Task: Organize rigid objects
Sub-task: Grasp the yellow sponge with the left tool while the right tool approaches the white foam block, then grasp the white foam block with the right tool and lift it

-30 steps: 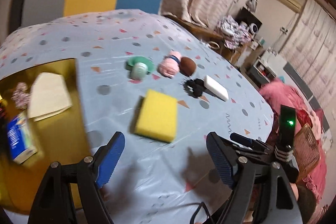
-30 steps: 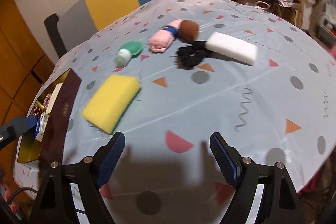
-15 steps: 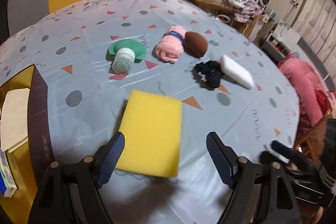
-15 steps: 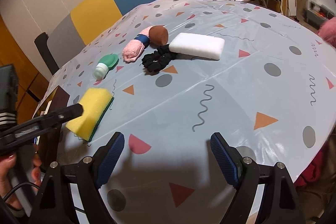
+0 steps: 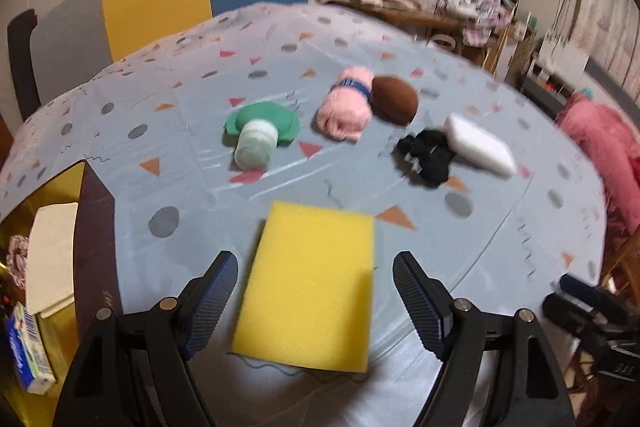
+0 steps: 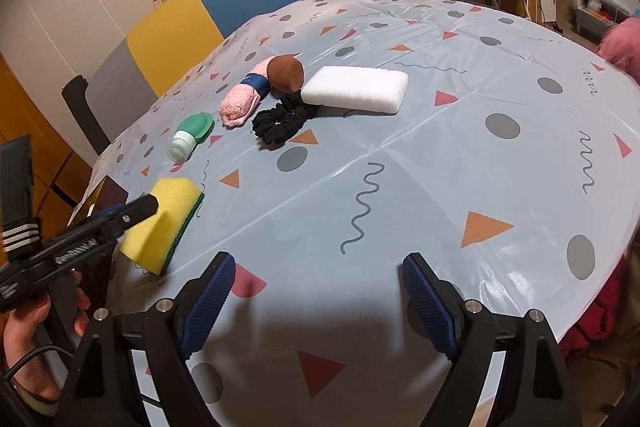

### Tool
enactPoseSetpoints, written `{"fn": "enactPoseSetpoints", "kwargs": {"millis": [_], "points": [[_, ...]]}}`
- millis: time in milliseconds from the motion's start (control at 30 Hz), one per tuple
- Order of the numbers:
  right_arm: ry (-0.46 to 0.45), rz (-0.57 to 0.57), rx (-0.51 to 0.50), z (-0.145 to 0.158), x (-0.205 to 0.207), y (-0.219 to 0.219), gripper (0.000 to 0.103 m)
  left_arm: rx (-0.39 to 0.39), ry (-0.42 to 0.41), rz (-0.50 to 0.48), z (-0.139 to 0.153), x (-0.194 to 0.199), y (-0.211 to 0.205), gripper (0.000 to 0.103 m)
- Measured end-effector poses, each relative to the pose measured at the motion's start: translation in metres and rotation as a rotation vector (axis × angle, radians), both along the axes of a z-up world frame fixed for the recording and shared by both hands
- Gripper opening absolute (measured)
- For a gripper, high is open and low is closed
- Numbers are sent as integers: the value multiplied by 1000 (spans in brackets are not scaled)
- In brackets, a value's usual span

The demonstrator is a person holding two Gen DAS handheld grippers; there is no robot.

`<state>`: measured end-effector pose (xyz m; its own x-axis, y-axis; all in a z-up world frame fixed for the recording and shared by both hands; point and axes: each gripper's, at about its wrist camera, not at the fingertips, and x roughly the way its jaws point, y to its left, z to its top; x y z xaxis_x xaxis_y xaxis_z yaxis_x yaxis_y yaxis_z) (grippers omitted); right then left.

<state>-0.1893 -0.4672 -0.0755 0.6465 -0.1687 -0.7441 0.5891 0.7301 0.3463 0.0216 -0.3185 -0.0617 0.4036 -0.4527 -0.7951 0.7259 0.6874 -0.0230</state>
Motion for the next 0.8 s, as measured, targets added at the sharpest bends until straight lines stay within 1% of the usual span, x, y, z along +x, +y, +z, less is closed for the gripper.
{"fn": "enactPoseSetpoints", "kwargs": {"millis": [100,233,300,333,433,533,633,767,800], "points": [[-2,1,2,0,0,0,86,10,35,-5,-10,4,-2,81],[-2,1,3,0,0,1,87,8,91,18,-26,8,-2,81],[0,3,-2,0,0,0,87,-18,87,31,-29,7,2,78],[0,4,-5,0,0,0,87,-38,79,35,-30,5,4,72],[9,10,-18,1,1,-4,87,-92,67,31,-32,4,11,71],[14,26,-30,4,7,-13,87,-115,67,28,-33,4,13,71],[21,70,-89,14,22,-26,87,-125,74,26,-34,5,14,71],[50,162,-218,29,57,-52,90,-141,80,23,-36,6,16,71],[51,178,-228,31,64,-59,92,-143,78,23,-36,6,16,71]]}}
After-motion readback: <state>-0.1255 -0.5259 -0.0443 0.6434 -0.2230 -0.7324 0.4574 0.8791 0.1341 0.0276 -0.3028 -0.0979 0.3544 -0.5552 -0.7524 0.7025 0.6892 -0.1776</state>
